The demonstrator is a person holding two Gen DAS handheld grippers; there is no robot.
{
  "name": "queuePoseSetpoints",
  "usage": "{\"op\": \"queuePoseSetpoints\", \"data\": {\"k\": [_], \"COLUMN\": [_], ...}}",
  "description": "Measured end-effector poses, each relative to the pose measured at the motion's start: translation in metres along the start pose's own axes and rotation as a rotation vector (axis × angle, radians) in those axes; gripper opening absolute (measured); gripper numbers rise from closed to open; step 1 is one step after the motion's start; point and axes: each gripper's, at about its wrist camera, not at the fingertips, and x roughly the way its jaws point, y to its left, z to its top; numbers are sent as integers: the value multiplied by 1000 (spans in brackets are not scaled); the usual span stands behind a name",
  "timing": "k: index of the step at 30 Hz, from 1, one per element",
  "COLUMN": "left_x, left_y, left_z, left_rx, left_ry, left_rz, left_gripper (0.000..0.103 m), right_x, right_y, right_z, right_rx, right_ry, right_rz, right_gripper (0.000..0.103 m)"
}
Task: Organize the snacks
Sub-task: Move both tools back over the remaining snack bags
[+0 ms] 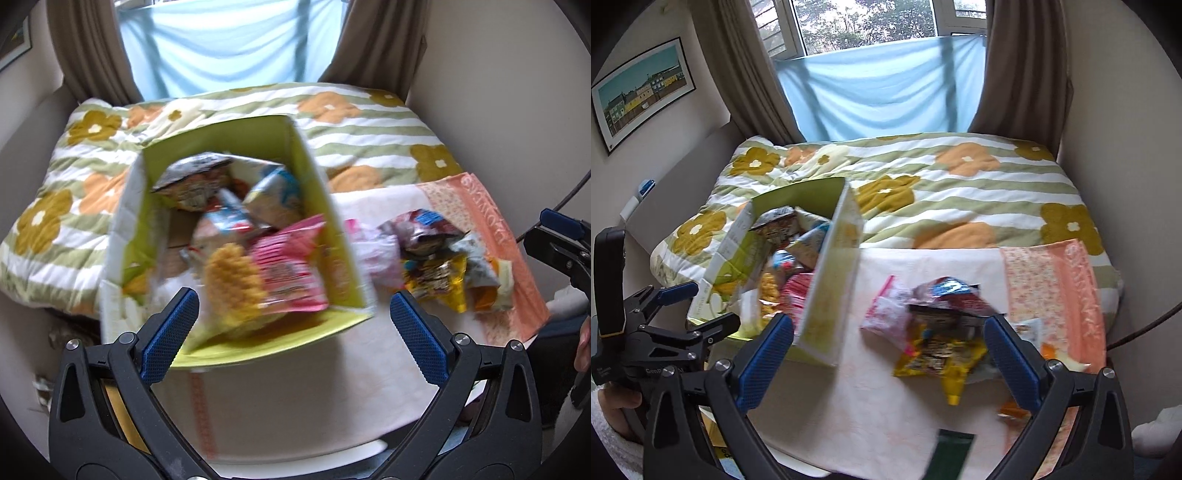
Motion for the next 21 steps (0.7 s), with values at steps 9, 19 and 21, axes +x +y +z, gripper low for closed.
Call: {"op": "queuePoseSetpoints", "data": {"k": [9,19,21], "left_x": [28,84,107], "left_y": [-94,-162,-172], "left_z": [24,71,78], "left_rx": [-40,-30,-23], "left_ry": [13,91,135], "left_rz": [-3,45,34], "left_gripper": [103,103,103], "right_x": [7,54,64], "right_y": [-94,-158,-164], "right_z": [1,-14,-18], "right_rx": [-69,-97,-92], "right_ry": [85,241,263], "right_rz": [31,123,142], "right_gripper": [103,103,103]}}
